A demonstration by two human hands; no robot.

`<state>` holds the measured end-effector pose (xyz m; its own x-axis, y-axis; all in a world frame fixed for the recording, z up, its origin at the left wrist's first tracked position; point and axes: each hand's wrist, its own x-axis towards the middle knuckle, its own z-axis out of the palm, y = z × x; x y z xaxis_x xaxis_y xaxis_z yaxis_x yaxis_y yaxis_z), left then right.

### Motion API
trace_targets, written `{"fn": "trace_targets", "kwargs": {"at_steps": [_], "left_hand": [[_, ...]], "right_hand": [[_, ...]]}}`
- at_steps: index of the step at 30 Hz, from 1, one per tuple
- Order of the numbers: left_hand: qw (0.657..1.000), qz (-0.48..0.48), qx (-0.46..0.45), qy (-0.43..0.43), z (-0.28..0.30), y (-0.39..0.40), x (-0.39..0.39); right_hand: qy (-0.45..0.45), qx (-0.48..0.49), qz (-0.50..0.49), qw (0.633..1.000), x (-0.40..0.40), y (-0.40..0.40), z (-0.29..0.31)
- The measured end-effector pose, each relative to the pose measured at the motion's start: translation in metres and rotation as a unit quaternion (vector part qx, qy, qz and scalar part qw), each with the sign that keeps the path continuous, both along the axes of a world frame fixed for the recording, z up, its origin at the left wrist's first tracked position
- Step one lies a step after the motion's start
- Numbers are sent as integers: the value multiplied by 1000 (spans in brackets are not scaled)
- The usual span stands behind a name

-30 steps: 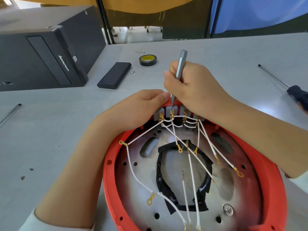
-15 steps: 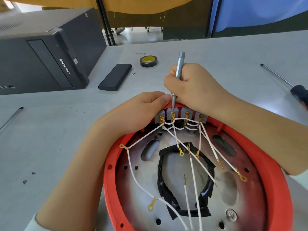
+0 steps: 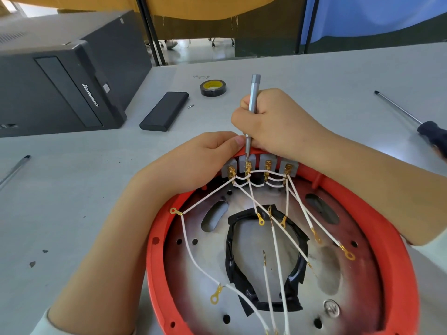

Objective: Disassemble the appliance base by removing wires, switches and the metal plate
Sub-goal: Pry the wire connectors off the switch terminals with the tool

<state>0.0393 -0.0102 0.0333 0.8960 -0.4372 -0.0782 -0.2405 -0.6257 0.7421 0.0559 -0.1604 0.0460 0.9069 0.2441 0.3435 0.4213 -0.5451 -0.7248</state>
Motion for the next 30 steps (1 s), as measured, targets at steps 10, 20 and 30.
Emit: {"fn": "trace_targets", "kwargs": {"at_steps": [10, 20, 30], "left_hand": [[1000, -3, 13, -11, 1, -1, -1], [1000, -3, 11, -11, 1, 0, -1], [1000, -13, 8, -17, 1, 0, -1]], "right_hand": [[-52, 38, -10, 998, -12, -16, 2], [-83, 2, 15, 996, -24, -18, -4], [-156, -46, 14, 987, -30, -17, -6]]}}
